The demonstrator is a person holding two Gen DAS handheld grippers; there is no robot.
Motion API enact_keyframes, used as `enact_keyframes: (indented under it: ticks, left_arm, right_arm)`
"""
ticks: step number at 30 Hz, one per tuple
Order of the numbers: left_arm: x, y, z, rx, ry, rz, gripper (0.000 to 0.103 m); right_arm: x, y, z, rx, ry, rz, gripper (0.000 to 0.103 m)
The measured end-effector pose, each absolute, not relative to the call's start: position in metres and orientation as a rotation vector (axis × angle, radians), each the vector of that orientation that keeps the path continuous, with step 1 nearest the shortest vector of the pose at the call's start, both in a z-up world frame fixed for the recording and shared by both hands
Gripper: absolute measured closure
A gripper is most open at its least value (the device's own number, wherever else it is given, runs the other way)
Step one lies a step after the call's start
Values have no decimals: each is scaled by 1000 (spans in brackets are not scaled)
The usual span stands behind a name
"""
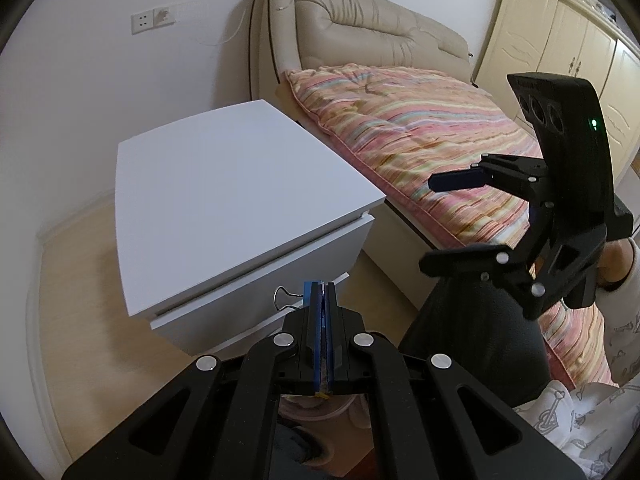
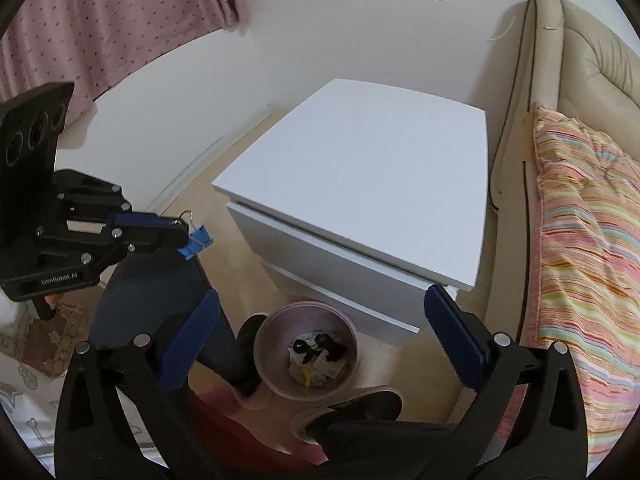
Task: Collect trash
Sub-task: 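Open the left gripper to drop the blue binder clip into the wastebasket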
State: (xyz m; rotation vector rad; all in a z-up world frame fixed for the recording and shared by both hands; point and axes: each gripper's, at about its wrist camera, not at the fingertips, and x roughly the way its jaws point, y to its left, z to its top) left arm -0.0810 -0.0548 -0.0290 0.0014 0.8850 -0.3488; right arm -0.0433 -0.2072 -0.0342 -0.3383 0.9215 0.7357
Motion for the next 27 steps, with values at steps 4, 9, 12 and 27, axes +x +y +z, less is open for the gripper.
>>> enact_keyframes:
  ticks: [4, 9, 12, 27]
  left_arm:
    - [-79, -59, -29, 12, 891, -361, 102]
    - [-77, -65, -30, 28, 899, -370, 98]
    - [-73, -67, -32, 30, 911, -364, 87]
    - [-65, -44, -41, -32, 901, -243, 8]
  right_arm:
    - [-39, -216, -35, -322, 925, 708, 3]
    - [-37, -222, -35, -306, 927, 699, 3]
    - [-35, -225, -36, -298, 929, 696, 3]
    - [-31, -224, -39, -287, 930, 683, 3]
